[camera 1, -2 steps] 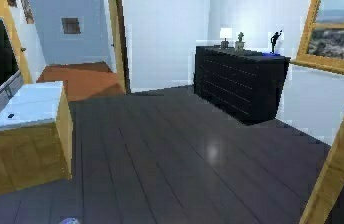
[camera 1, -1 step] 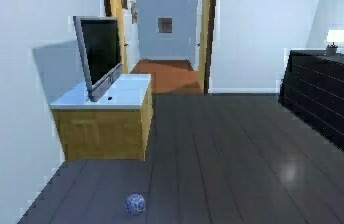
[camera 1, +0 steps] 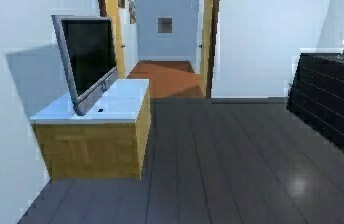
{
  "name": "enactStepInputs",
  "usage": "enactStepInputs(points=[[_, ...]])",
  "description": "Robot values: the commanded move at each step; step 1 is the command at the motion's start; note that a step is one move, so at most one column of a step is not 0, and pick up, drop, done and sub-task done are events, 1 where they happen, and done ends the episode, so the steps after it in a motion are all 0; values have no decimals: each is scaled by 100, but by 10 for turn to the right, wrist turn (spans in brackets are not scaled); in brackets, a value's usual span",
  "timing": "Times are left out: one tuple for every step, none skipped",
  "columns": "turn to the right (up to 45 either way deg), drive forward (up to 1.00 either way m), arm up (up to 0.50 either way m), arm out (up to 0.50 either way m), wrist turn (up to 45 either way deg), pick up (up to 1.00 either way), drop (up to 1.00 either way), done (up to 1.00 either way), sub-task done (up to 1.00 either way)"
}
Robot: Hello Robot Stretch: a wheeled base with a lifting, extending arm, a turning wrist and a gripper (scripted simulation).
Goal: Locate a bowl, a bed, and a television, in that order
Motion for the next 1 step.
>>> enactStepInputs(points=[[-300,0,0,0,0,0,0,0,0]])
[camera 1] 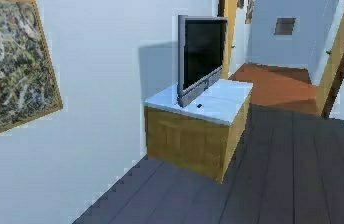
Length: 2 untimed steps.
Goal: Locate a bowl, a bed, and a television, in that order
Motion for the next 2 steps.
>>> enactStepInputs(points=[[0,55,0,0,0,0,0,0,0],[-270,0,0,0,0,0,0,0,0]])
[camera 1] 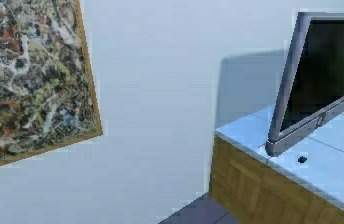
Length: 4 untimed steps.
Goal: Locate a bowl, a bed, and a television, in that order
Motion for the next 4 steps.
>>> enactStepInputs(points=[[-30,0,0,0,0,0,0,0,0],[0,35,0,0,0,0,0,0,0],[450,0,0,0,0,0,0,0,0],[0,0,0,0,0,0,0,100,0]])
